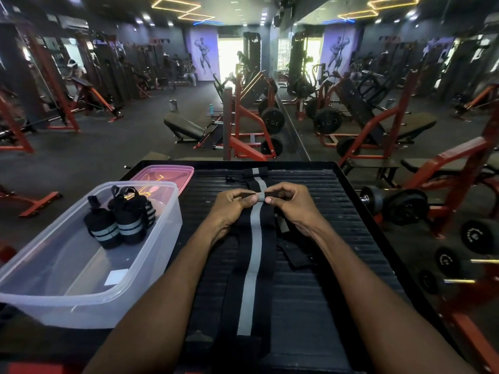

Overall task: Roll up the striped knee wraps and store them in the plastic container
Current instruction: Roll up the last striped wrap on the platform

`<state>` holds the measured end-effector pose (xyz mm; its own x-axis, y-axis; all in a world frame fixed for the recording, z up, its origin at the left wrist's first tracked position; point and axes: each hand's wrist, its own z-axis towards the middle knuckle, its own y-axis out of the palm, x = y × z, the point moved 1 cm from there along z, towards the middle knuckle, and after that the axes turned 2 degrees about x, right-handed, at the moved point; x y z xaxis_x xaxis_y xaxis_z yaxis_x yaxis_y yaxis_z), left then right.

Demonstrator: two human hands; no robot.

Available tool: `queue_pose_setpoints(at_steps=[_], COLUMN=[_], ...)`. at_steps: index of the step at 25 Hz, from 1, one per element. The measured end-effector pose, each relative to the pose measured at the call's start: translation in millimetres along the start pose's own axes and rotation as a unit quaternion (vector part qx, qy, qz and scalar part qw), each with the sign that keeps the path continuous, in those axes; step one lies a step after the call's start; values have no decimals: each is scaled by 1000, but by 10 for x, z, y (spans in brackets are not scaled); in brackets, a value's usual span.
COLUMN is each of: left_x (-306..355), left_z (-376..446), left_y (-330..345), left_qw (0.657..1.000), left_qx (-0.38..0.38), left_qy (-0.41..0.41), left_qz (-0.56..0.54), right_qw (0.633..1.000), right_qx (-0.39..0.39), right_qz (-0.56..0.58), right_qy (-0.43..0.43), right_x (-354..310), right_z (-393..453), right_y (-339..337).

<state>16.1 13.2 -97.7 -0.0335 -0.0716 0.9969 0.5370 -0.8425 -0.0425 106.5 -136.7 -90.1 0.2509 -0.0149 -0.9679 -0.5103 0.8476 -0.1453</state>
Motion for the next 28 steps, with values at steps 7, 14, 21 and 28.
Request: queue_pose_setpoints(at_steps=[7,14,21,28], left_x=[6,13,-53,-52], left_z=[4,0,6,7], left_y=[-3,33,67,36], left_qw=[999,998,999,999], left_qx=[-27,0,-34,-16], left_qy=[32,58,17,29], left_qz=[-8,-10,-30,6], right_qw=[996,988,999,999], right_qx=[-11,-41,33,-18], right_qz=[80,123,19,-1], right_qy=[29,83,-22,41], right_x=[-2,-15,-15,90], right_z=[-14,-31,7,10], right_y=[2,6,-1,2])
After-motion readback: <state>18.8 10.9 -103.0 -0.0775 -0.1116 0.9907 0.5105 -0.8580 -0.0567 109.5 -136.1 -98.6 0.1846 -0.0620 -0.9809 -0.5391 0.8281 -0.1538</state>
